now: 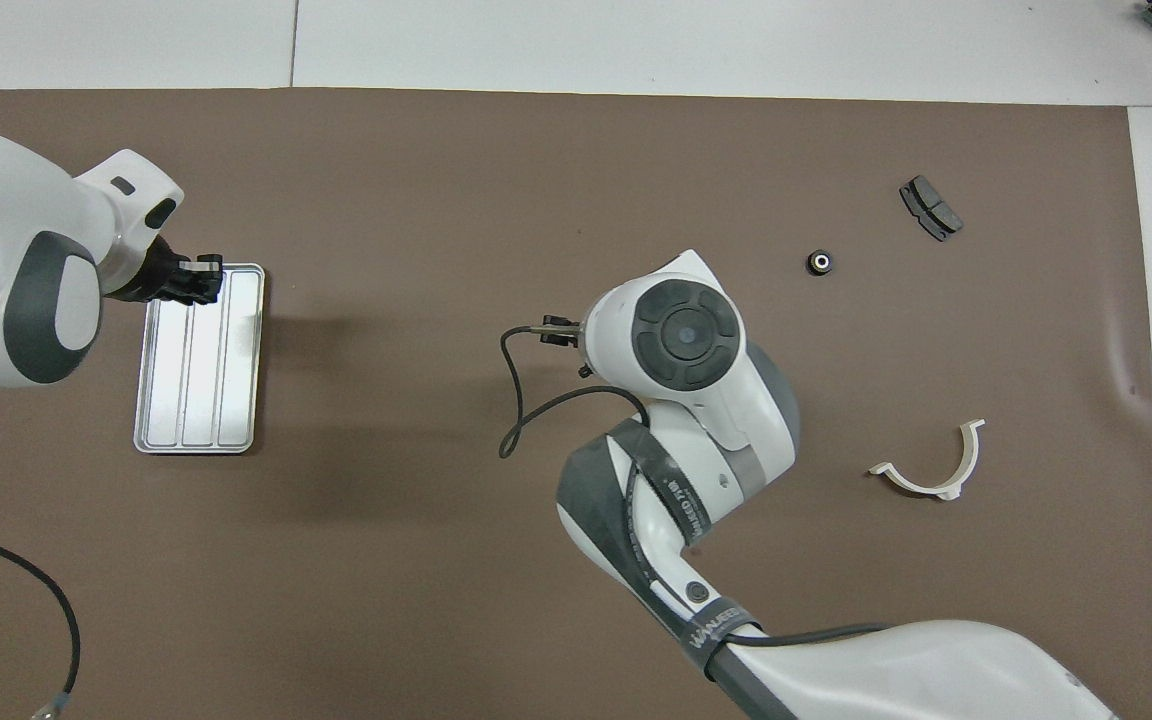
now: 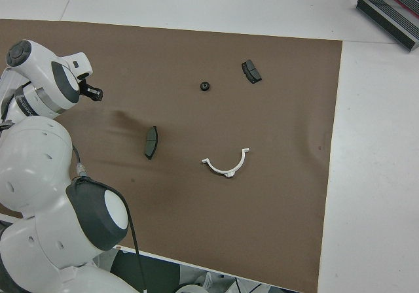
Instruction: Pick bearing gear from pile to tray
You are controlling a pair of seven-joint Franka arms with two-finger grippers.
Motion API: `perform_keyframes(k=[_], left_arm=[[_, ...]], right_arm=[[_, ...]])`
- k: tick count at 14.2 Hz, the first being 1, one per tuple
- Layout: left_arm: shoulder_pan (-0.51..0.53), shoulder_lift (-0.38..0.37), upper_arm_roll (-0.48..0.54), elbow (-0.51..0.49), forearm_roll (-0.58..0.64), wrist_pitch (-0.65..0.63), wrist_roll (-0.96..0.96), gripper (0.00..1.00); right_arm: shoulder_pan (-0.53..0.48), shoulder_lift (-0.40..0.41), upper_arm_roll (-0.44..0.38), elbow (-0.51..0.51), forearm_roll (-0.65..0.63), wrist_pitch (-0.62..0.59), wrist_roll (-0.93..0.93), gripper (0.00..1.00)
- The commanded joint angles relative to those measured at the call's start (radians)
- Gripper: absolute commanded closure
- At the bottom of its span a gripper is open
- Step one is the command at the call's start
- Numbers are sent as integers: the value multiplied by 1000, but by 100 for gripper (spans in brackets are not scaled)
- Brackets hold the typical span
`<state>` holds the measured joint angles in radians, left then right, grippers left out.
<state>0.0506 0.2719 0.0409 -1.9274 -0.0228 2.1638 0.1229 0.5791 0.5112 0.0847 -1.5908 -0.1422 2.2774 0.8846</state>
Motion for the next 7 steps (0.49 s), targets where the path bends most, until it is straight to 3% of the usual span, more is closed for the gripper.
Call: perform_keyframes(k=[1,5,6,7], left_arm=[[23,-83,-13,-178,-5,137,40,100],[23,-96,-13,-226,-55,182,40,100],[22,-96,-13,-229,-58,186,40,89],[22,-96,-13,-231,-58,188,40,69]], right_arm=[[30,95,0,95,-30,-21,37,100],[41,133,1,109,-27,45,36,100],[45,133,1,88,-25,56,36,100],[48,130,1,71,-27,57,37,99]])
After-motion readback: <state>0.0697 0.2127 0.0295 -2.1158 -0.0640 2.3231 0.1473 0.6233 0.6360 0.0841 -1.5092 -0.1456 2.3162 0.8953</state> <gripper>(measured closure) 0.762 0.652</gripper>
